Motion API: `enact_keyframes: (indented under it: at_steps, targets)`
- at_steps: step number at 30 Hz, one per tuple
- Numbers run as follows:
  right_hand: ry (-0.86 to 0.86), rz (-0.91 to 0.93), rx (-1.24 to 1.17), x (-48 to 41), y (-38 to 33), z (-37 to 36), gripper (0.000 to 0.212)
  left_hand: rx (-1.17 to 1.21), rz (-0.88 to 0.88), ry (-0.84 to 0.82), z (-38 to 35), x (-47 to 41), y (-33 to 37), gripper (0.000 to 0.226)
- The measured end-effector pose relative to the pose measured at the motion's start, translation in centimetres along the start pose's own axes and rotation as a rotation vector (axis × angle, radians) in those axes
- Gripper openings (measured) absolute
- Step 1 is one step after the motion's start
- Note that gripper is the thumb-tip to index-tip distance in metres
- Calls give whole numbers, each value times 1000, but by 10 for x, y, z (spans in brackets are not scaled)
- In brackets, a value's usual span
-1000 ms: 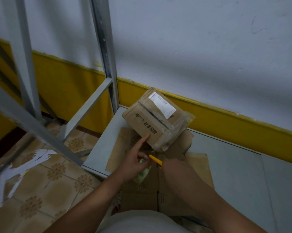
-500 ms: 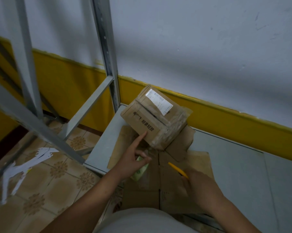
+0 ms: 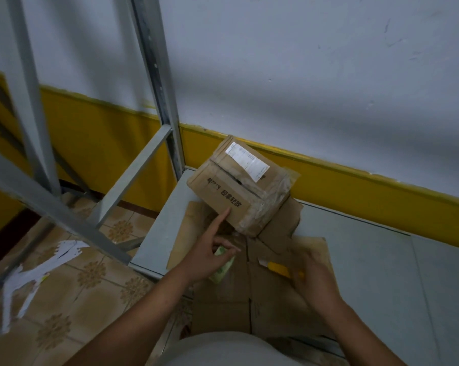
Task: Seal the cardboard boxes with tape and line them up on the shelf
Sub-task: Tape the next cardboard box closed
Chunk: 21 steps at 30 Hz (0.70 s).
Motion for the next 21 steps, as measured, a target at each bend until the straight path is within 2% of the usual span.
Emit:
enact_keyframes:
  at_steps: [2, 4, 6, 10, 15, 18, 21]
  targets:
    - [298, 202, -139, -14, -42, 33, 26, -8, -8, -6, 0, 0, 0, 96]
    - [465, 411, -195, -27, -90, 62, 20, -29, -19, -5, 1, 0, -3, 97]
    - [431, 506, -158, -45, -125, 71, 26, -65, -32, 2, 2, 0, -9, 99]
    - [198, 428, 68, -78, -133, 47, 46, -297, -87, 86, 13, 1, -18, 105]
    - [215, 382, 28, -89, -123, 48, 47, -751, -168, 50, 37, -5, -49, 96]
    - [213, 377, 18, -89, -121, 46, 47, -917, -237, -58, 34, -15, -66, 89]
    - [217, 369, 3, -89, -121, 44, 46, -1102, -285, -145, 31, -23, -75, 95]
Point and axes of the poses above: each hand's wrist, its own x-axis away from the middle knuckle, its own z-axis out of the back of the hand, y = z × x, the point moved 3 cm from there along -x, towards the middle knuckle, and after that the axes turned 6 degrees about y, right-handed, at the moved point
